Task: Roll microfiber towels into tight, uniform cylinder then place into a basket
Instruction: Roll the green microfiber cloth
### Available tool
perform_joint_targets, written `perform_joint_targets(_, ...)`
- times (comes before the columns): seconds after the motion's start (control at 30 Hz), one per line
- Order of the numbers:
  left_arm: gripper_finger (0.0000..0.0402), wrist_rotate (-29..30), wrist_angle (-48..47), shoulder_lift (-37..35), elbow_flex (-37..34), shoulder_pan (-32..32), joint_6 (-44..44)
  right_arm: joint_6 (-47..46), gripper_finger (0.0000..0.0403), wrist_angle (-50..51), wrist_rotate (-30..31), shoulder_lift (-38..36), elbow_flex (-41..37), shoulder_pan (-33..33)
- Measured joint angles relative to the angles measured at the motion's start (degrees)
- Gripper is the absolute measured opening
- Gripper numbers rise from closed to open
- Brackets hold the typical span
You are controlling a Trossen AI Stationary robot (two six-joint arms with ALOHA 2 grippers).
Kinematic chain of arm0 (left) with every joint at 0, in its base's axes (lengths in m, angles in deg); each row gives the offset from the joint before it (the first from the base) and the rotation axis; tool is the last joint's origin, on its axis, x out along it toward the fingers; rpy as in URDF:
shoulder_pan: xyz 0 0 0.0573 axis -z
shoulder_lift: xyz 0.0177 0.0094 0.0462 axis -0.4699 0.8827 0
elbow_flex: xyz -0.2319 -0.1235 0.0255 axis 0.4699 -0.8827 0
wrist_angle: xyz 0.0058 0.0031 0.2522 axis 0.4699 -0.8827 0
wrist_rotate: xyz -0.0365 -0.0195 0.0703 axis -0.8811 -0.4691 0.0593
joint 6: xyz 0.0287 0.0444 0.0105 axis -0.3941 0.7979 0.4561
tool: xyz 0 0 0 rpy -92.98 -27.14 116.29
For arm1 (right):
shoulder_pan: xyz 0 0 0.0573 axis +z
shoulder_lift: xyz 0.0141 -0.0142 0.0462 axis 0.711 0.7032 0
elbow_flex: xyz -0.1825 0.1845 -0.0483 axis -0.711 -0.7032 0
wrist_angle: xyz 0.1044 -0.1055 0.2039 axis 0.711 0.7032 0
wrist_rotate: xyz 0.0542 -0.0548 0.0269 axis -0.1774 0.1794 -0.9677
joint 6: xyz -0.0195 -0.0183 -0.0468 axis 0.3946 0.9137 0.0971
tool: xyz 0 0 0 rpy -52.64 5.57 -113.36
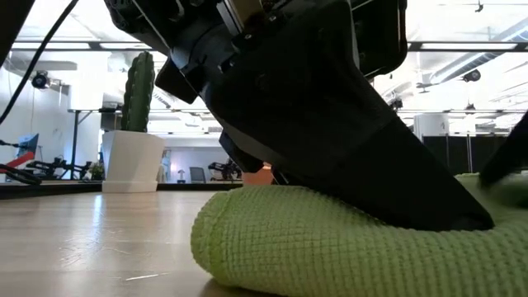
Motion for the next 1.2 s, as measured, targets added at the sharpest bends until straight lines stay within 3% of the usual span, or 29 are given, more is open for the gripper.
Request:
perform_joint_targets(0.23, 0.0112, -0.72, -0.27, -0.03, 0.31, 0.00, 2.57, -4.61, 0.0037, 0.97, -14.38, -0.13, -0.16, -1.99)
perform_joint_targets(0.33, 0.0112, -1.35, -1.54, -1.18, 0.05, -0.12, 6.59, -12.52, 0.0027, 1.00, -26.86, -0.88, 0.04, -5.38)
perform_joint_targets(0.47, 0.0112, -0.32, -5.45, -5.07, -0.05, -0.98, 12.08, -15.52, 0.0011, 1.10, -35.23, -1.16, 0.06, -7.26)
perform_joint_targets(0.57, 0.0112, 2.33, -13.07, -9.76, -0.57, -1.54, 15.49, -14.31, 0.0010, 1.07, -33.78, -1.16, 0.02, -7.04)
perform_joint_targets(0.7, 0.0112, 10.84, -22.98, -15.37, -1.74, -1.73, 20.47, -14.93, 0.0009, 1.26, -33.52, -1.16, 0.01, -6.88)
perform_joint_targets(0.83, 0.0112, 12.53, -22.70, -22.07, -4.97, 0.04, 26.20, -15.24, 0.0009, 1.54, -32.45, -1.20, 0.00, -6.48)
perform_joint_targets(1.0, 0.0112, 13.43, -7.75, -25.55, -14.71, 7.03, 39.35, -15.96, 0.0009, 2.37, -29.34, -2.31, -0.30, -5.85)
perform_joint_targets(1.07, 0.0112, 18.69, 0.19, -25.61, -18.25, 10.11, 42.13, -15.50, 0.0008, 2.79, -27.76, -2.90, -0.61, -5.71)
perform_joint_targets(1.13, 0.0112, 27.72, 4.86, -24.44, -19.73, 12.72, 44.13, -15.34, 0.0008, 2.83, -27.06, -3.75, -1.10, -5.71)
perform_joint_targets(1.2, 0.0112, 35.55, 4.46, -23.53, -20.45, 14.93, 47.76, -15.46, 0.0008, 2.85, -26.32, -4.10, -1.80, -5.71)
